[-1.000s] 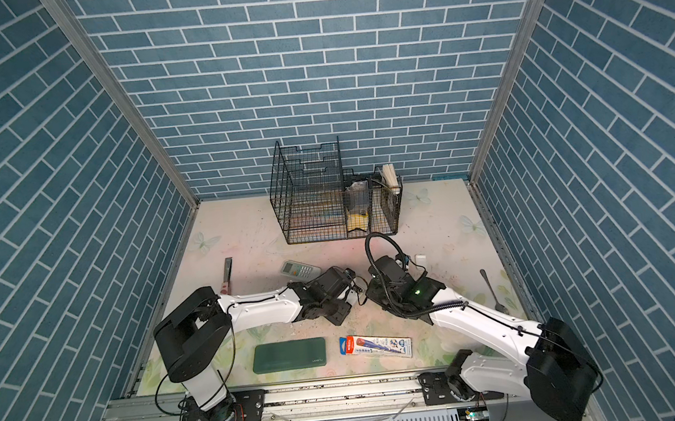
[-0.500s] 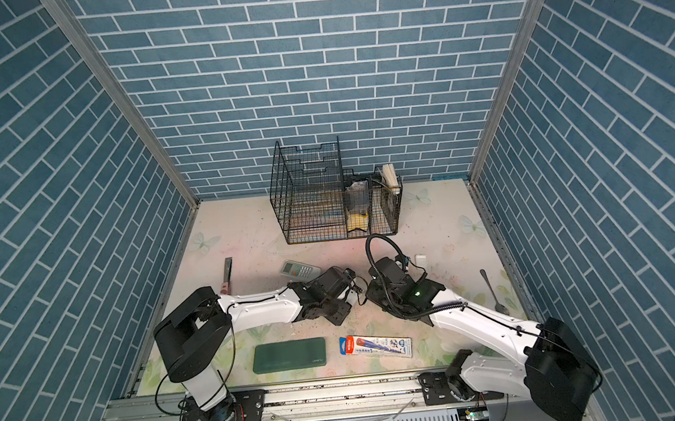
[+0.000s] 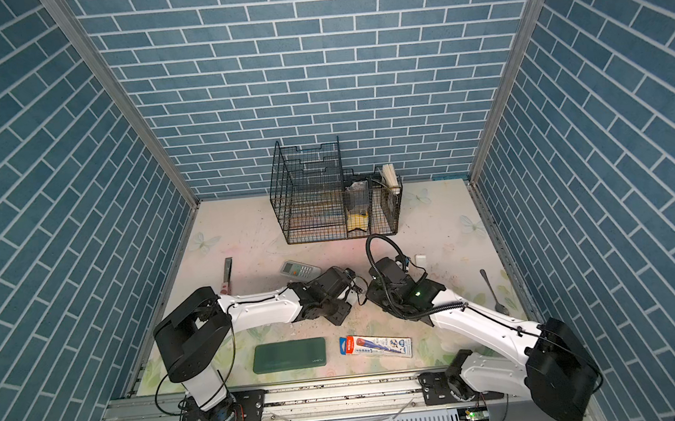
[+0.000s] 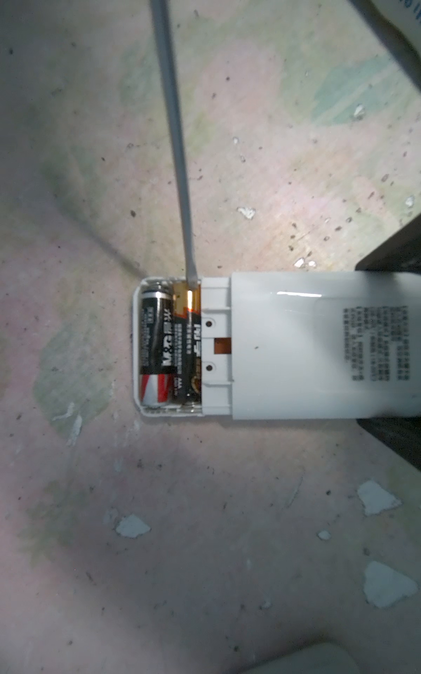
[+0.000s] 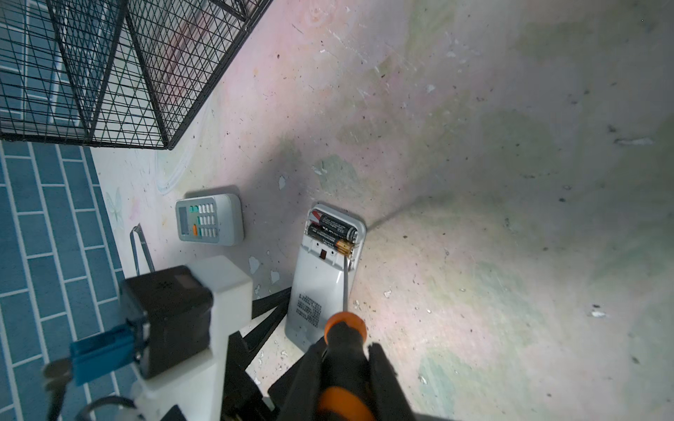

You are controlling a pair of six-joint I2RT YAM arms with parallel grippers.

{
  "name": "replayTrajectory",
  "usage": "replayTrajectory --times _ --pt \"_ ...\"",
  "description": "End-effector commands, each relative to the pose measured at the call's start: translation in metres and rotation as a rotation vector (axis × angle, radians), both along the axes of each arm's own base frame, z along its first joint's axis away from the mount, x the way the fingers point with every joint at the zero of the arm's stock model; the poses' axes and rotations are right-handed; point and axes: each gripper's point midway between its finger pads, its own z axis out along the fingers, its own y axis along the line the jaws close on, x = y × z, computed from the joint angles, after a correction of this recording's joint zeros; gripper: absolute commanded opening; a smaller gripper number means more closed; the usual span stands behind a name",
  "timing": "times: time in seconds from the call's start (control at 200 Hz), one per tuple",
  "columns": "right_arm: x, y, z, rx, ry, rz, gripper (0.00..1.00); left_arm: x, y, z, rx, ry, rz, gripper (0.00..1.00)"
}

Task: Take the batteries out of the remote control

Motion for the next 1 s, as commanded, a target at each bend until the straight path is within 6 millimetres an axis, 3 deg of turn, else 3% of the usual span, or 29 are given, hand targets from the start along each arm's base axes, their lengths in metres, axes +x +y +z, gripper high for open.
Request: replayTrajectory --times 0.0,0.67,0.995 --pt "-0.008 -0.009 -0.008 -0.02 0.035 -0.026 0.0 -0.05 0.046 -0.058 0.178 0.233 -0.005 0.34" --pt "-0.011 -0.013 -0.014 -0.016 0.034 -0.04 0.0 -0.05 0.047 -0.058 0.18 0.235 -0.002 0.34" --pt "-0.005 -0.008 0.007 -0.003 -0.002 -0.023 0.0 -0.052 0.049 -0.06 0.181 0.241 0.002 0.33"
